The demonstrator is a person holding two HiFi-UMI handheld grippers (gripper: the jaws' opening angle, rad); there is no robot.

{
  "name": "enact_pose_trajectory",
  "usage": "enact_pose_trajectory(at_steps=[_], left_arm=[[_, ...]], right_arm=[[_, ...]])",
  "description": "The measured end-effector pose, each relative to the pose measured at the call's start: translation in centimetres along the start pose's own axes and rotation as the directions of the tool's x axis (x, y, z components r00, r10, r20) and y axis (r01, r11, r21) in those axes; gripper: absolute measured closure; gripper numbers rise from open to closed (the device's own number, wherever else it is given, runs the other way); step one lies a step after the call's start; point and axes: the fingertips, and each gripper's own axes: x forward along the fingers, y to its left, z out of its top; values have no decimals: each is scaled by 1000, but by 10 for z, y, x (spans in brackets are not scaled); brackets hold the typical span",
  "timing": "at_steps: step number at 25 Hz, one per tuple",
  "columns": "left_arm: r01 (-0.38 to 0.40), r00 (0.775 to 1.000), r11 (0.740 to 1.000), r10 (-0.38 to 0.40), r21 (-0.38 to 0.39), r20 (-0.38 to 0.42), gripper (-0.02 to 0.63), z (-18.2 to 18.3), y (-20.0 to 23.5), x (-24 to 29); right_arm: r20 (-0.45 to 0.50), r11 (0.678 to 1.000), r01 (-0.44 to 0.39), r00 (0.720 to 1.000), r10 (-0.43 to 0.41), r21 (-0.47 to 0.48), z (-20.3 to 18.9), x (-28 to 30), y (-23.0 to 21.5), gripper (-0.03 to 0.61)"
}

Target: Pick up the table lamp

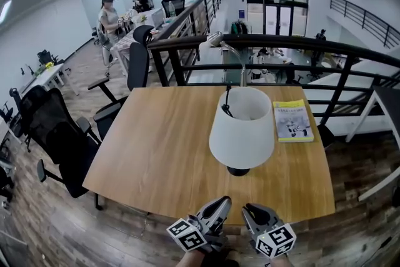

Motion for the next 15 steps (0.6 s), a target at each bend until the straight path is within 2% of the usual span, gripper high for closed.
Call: enact_pose_trajectory(at_steps=[15], left_arm=[[98,995,981,-95,-168,30,598,9,32,39]], right_arm=[[-24,997,78,997,-78,9,0,26,-34,514]])
